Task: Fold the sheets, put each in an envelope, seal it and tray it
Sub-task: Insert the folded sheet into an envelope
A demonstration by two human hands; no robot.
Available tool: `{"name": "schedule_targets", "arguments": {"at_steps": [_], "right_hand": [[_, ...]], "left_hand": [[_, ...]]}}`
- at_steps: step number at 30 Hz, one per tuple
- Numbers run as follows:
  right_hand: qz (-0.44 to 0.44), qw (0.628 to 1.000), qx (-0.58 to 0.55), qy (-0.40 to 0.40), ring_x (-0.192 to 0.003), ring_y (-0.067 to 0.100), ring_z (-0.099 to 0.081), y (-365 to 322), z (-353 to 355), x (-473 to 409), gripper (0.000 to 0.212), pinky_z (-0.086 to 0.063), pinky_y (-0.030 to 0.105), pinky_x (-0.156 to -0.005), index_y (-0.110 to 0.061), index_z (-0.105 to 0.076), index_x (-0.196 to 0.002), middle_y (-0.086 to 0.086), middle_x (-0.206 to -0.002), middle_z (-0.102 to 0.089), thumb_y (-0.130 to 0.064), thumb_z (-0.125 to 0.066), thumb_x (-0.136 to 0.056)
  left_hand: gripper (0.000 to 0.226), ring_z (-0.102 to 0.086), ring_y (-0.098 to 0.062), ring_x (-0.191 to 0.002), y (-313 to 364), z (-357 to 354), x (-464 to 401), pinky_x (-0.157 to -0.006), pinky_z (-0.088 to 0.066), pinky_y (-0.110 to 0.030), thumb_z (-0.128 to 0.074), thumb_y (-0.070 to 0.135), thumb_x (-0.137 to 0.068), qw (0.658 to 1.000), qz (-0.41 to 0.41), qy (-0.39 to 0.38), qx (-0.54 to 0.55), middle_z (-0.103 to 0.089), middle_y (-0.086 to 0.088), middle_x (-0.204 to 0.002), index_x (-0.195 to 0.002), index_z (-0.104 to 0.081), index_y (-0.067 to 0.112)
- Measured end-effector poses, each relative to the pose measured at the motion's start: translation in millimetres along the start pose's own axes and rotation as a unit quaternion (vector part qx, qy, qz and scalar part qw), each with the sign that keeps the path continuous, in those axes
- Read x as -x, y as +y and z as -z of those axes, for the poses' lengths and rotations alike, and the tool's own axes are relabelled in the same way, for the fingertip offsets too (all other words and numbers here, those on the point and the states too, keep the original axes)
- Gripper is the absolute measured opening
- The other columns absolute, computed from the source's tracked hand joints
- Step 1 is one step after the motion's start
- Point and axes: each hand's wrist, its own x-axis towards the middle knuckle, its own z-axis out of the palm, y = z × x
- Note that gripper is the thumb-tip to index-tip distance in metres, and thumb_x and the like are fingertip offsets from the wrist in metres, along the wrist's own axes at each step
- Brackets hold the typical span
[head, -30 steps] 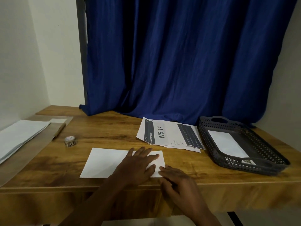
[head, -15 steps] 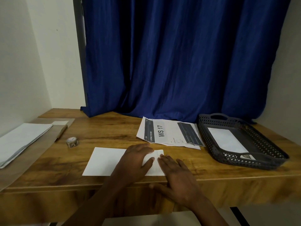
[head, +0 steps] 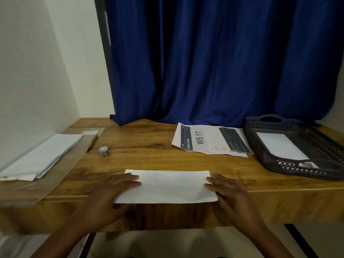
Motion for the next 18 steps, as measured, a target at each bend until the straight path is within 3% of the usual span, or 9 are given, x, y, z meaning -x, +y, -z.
{"name": "schedule_targets", "arguments": {"at_steps": [3,6,9,11,13,15,17,18], "right_hand": [[-0.021,0.997,-0.078,0.001,-0.127,-0.004,-0.055,-9.5,5.4,-9.2,0.025,-0.038,0.025,-0.108,-0.043,-0.075,-0.111,-0.03,-0.12,-0.068,-0.026,-0.068,-0.095],[-0.059,0.977,-0.205,-0.006,-0.094,0.007,-0.07,-32.9,17.1,-28.8,0.013,-0.055,0.02,-0.078,-0.027,-0.079,-0.096,-0.011,-0.095,-0.077,-0.023,-0.067,-0.092],[-0.101,0.963,-0.248,0.021,-0.076,0.001,-0.07,-49.0,22.7,-54.5,0.014,-0.051,0.013,-0.061,-0.019,-0.075,-0.088,-0.015,-0.079,-0.076,-0.013,-0.065,-0.096],[-0.144,0.951,-0.269,0.049,-0.071,-0.005,-0.069,-48.8,19.5,-72.0,0.013,-0.05,0.008,-0.058,-0.022,-0.071,-0.091,-0.021,-0.073,-0.074,-0.01,-0.067,-0.095],[-0.191,0.947,-0.255,0.047,-0.07,-0.004,-0.069,-43.8,10.8,-84.0,0.016,-0.051,0.008,-0.059,-0.024,-0.067,-0.105,-0.018,-0.068,-0.073,-0.014,-0.07,-0.093],[-0.223,0.96,-0.168,0.038,-0.075,0.002,-0.07,-30.9,-2.5,-89.1,0.033,-0.057,0.017,-0.069,-0.022,-0.064,-0.123,-0.01,-0.073,-0.073,-0.024,-0.074,-0.091],[-0.228,0.972,-0.051,0.026,-0.086,0.009,-0.068,-21.0,-13.4,-89.7,0.046,-0.06,0.03,-0.081,-0.025,-0.06,-0.131,-0.006,-0.09,-0.074,-0.036,-0.075,-0.089],[-0.221,0.975,-0.008,0.022,-0.085,0.01,-0.067,-18.9,-17.0,-89.7,0.048,-0.059,0.03,-0.079,-0.027,-0.058,-0.133,-0.006,-0.092,-0.072,-0.04,-0.074,-0.089]], "left_hand": [[0.043,-0.057,-0.005,-0.127,-4.2,3.6,9.9,-0.109,-0.047,-0.034,-0.07,0.031,-0.083,0.991,-0.004,0.055,0.125,-0.065,0.021,-0.131,-0.124,-0.068,0.044],[0.023,-0.069,-0.009,-0.107,0.3,10.8,1.2,-0.089,-0.058,-0.034,-0.072,0.04,-0.087,0.963,0.071,0.113,0.235,-0.074,0.012,-0.112,-0.109,-0.074,0.039],[0.041,-0.072,-0.01,-0.1,2.8,15.8,-22.7,-0.078,-0.063,-0.03,-0.078,0.044,-0.081,0.918,0.163,0.18,0.314,-0.076,0.01,-0.109,-0.118,-0.067,0.031],[0.052,-0.072,-0.01,-0.101,1.6,15.3,-45.0,-0.081,-0.062,-0.031,-0.074,0.033,-0.082,0.903,0.201,0.208,0.317,-0.075,0.007,-0.114,-0.131,-0.06,0.024],[0.057,-0.072,-0.011,-0.098,-1.8,9.2,-63.1,-0.075,-0.06,-0.023,-0.076,0.023,-0.087,0.902,0.221,0.21,0.306,-0.073,0.006,-0.111,-0.138,-0.053,0.021],[0.059,-0.069,-0.008,-0.092,-6.2,0.8,-72.0,-0.066,-0.055,-0.015,-0.078,0.025,-0.087,0.918,0.225,0.208,0.25,-0.072,0.005,-0.104,-0.14,-0.051,0.024],[0.063,-0.065,-0.005,-0.085,-7.9,-7.6,-72.3,-0.065,-0.049,-0.018,-0.079,0.032,-0.085,0.939,0.225,0.192,0.174,-0.068,0.01,-0.099,-0.14,-0.05,0.027],[0.064,-0.062,-0.003,-0.084,-7.7,-11.2,-70.9,-0.067,-0.048,-0.02,-0.079,0.034,-0.085,0.947,0.224,0.184,0.138,-0.065,0.012,-0.1,-0.141,-0.049,0.027]]}}
